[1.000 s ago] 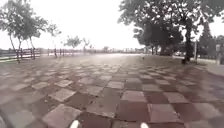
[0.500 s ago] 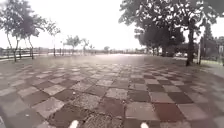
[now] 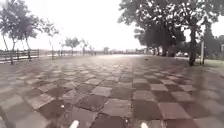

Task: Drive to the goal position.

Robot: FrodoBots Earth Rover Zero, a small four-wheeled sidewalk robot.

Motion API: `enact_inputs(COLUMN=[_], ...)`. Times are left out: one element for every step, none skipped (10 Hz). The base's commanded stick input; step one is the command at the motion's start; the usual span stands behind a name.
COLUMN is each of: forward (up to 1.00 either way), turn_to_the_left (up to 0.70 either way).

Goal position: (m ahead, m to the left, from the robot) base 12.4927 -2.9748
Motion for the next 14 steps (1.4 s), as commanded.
enact_inputs(forward=[0.7,0.7,0.7,0.7,0.7,0.7,0.7,0.7,0.7,0.7,0.7,0.7,0.7,0.7], turn_to_the_left=[0.0,0.0,0.0,0.0,0.0,0.0,0.0,0.0,0.0,0.0,0.0,0.0,0.0,0.0])
